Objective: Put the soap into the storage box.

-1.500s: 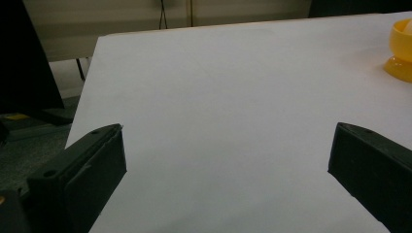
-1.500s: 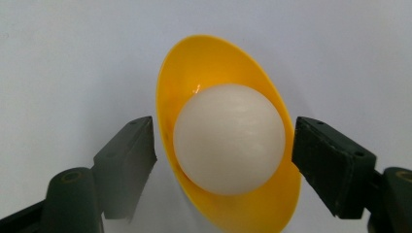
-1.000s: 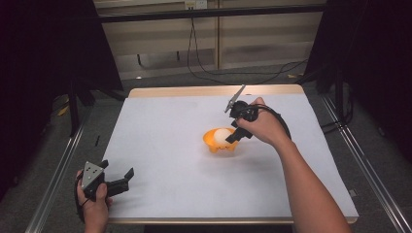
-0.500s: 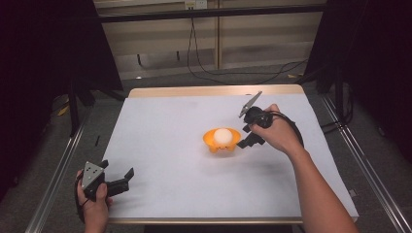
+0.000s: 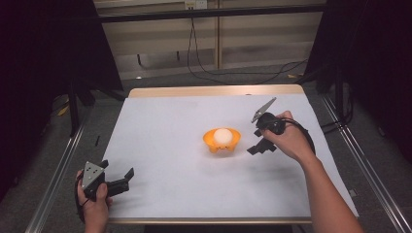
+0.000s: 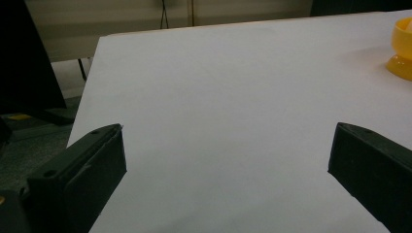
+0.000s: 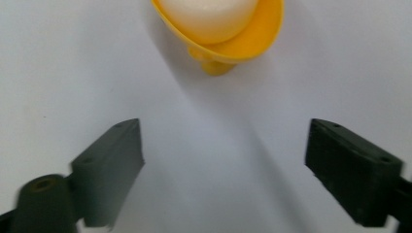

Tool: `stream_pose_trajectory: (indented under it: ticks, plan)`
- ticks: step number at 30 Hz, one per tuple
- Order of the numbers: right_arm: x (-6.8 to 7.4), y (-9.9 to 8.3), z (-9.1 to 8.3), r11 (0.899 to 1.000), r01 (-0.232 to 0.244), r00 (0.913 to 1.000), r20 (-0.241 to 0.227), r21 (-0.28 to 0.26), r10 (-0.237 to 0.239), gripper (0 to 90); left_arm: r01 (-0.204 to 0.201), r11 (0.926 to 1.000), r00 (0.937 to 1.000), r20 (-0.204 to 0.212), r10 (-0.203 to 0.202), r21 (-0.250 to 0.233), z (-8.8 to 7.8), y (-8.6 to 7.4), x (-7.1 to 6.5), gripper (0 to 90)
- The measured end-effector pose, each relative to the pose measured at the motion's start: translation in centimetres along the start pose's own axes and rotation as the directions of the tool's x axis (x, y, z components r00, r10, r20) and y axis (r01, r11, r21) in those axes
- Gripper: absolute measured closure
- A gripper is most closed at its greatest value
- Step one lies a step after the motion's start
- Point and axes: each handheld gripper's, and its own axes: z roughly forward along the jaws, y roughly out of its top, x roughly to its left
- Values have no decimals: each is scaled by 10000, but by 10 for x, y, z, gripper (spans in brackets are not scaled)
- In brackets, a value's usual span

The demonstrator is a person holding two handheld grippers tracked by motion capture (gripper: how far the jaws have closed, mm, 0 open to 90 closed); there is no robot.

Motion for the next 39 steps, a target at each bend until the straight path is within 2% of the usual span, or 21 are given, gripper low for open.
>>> stream_pose_trajectory:
  ticks: [4,11,21,24,30,39]
  plan:
    - [0,-8,-1,9999,-139,9999,53,-44,139,61,90,9999,10000,-6,-90,-57,0,0,-1,0]
    - [0,-25,-2,9988,-447,9988,171,-203,451,22,3,10000,10000,1,-3,-10,0,0,0,0]
    - [2,-49,-8,9962,-787,9964,279,-377,798,18,-25,10000,10000,-29,25,7,0,0,0,0]
    - [2,-55,-11,9964,-722,9966,352,-446,738,21,-22,10000,10000,-28,22,10,0,0,0,0]
    - [3,-70,-15,9944,-908,9948,419,-547,932,31,-6,10000,10000,-19,6,1,0,0,0,0]
    - [4,-91,-21,9891,-1103,9922,472,-978,1153,36,8,10000,10000,-24,-8,6,0,0,0,0]
